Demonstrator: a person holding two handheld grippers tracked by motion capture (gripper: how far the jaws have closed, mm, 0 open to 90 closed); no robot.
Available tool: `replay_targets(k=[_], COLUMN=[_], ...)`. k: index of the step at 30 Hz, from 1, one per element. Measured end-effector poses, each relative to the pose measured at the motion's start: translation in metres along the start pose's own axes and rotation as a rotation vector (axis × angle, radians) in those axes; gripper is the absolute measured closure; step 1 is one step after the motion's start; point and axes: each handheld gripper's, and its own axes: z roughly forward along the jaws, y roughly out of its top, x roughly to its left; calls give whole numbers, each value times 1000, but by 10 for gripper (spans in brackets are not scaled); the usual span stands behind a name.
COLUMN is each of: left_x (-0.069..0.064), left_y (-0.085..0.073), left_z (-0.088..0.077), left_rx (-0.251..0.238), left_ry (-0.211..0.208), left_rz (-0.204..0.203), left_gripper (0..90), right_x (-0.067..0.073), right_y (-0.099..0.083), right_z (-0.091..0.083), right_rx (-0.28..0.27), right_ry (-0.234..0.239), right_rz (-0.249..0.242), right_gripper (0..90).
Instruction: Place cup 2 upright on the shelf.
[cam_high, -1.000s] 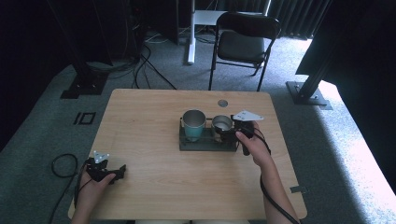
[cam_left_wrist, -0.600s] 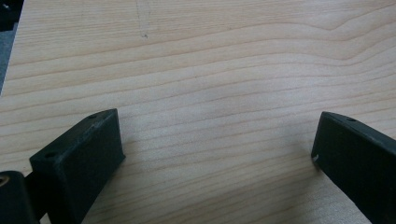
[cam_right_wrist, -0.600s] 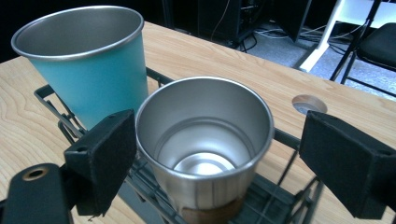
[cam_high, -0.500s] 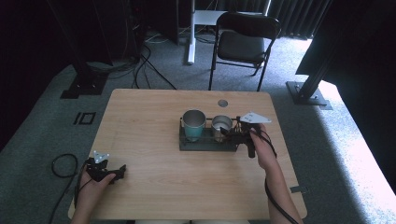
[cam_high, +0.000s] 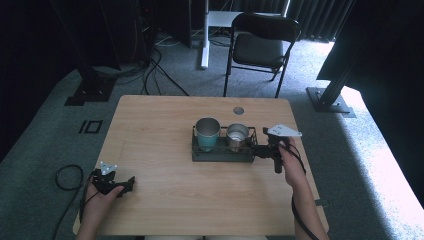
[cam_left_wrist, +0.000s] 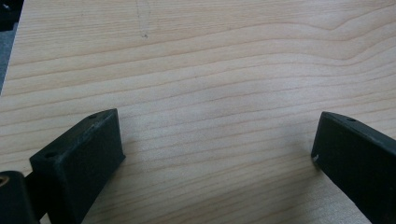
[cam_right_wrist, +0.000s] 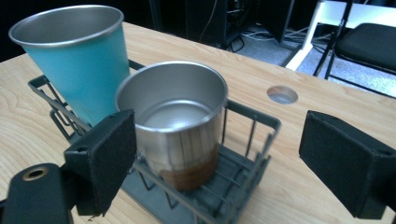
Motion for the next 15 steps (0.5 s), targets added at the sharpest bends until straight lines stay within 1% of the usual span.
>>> replay_targets(k=[2,15], left_x=[0,0], left_y=[0,0], left_z=[0,0], left_rx=[0,0], left_ry=[0,0], left_rz=[0,0], left_gripper=[25,26], right_x=[-3,-16], right_y=[-3,-23], right_z=[-2,-16], right_rx=[4,14], right_ry=[-16,-50], right_rz=[7,30], right_gripper=[111,111])
